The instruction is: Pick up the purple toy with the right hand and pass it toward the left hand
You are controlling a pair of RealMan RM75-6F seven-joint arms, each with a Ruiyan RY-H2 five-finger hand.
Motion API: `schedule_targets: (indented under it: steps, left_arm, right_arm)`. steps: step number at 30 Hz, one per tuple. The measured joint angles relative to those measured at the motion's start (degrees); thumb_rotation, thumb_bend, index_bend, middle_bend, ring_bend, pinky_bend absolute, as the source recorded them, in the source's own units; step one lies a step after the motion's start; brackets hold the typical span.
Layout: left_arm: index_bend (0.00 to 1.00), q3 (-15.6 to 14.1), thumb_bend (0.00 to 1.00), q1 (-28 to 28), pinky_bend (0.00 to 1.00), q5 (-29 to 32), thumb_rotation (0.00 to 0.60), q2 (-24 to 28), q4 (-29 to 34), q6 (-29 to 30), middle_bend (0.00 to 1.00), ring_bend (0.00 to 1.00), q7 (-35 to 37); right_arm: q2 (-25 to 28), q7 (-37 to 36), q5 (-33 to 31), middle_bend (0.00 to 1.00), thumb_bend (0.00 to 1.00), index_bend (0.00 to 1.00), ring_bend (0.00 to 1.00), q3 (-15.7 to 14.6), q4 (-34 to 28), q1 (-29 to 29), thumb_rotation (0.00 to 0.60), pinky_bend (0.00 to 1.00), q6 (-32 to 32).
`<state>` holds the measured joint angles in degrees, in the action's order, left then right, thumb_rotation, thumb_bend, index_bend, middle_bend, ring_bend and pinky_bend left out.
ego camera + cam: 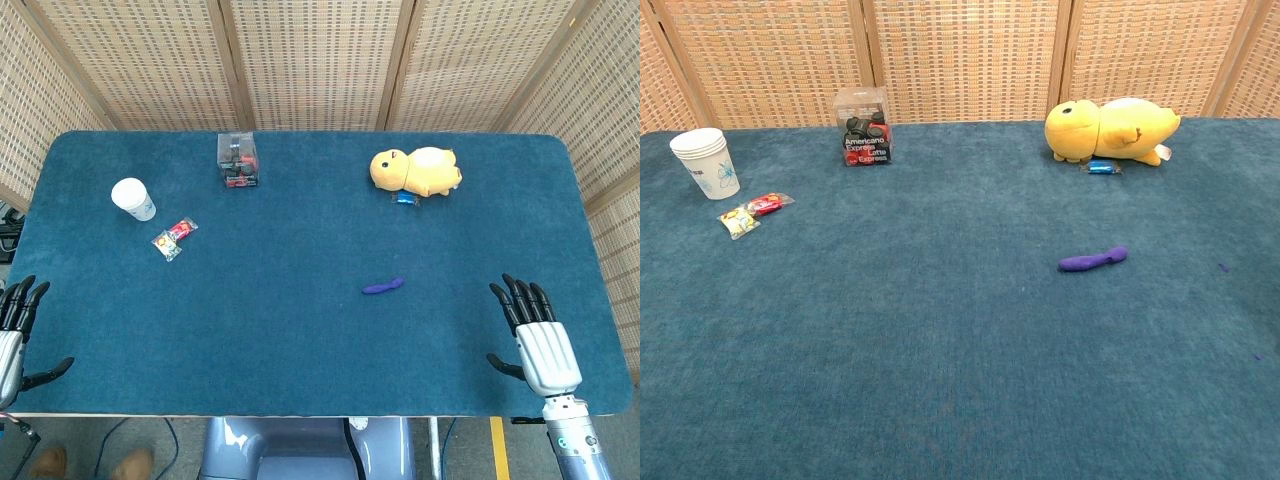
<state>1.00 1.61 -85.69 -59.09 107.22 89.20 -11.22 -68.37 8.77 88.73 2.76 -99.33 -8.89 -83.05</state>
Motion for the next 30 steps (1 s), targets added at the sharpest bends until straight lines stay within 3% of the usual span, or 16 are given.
schedule_targets:
  steps: [9, 16, 21, 26, 30]
  left_arm:
    - [0.0, 0.3, 0.0, 0.1, 0.0, 0.2, 0.6, 0.2, 0.3, -0.3, 0.0, 0.0, 0.1]
    - [0.0, 0.6, 0.0, 0.3, 0.0, 0.7, 0.6, 0.4, 0.0, -0.8, 0.0, 0.0, 0.9]
    - [0.0, 0.7, 0.0, 1.1, 0.0, 1.3, 0.6, -0.2, -0.6, -2.4, 0.0, 0.0, 0.2]
    - [0.0, 1.4, 0.0, 2.1, 0.0, 1.8, 0.6, -2.2, -2.3, -3.4, 0.0, 0.0, -0.3]
    - [0.0, 2.0, 0.0, 2.8, 0.0, 2.9, 0.6, -3.2, -3.0, -4.1, 0.0, 0.0, -1.3]
  right_arm:
    - [-0.2, -2.6, -0.4, 0.0, 0.0, 0.11, 0.0, 0.0, 0.1, -0.6, 0.6, 0.0, 1.5]
    - [-0.7, -9.9, -1.9, 0.0, 0.0, 0.21, 0.0, 1.7, 2.6, -6.5, 0.6, 0.0, 11.4]
    - [-3.6, -10.5, -3.7, 0.04, 0.19, 0.3, 0.0, 4.6, 8.5, -14.6, 0.6, 0.0, 20.7]
    - [-7.1, -12.5, -5.0, 0.07, 0.27, 0.37, 0.0, 6.2, 12.4, -19.2, 0.6, 0.0, 26.3]
    - [-11.9, -13.4, -5.4, 0.09, 0.36, 0.39, 0.0, 7.2, 19.2, -23.0, 0.6, 0.0, 29.5]
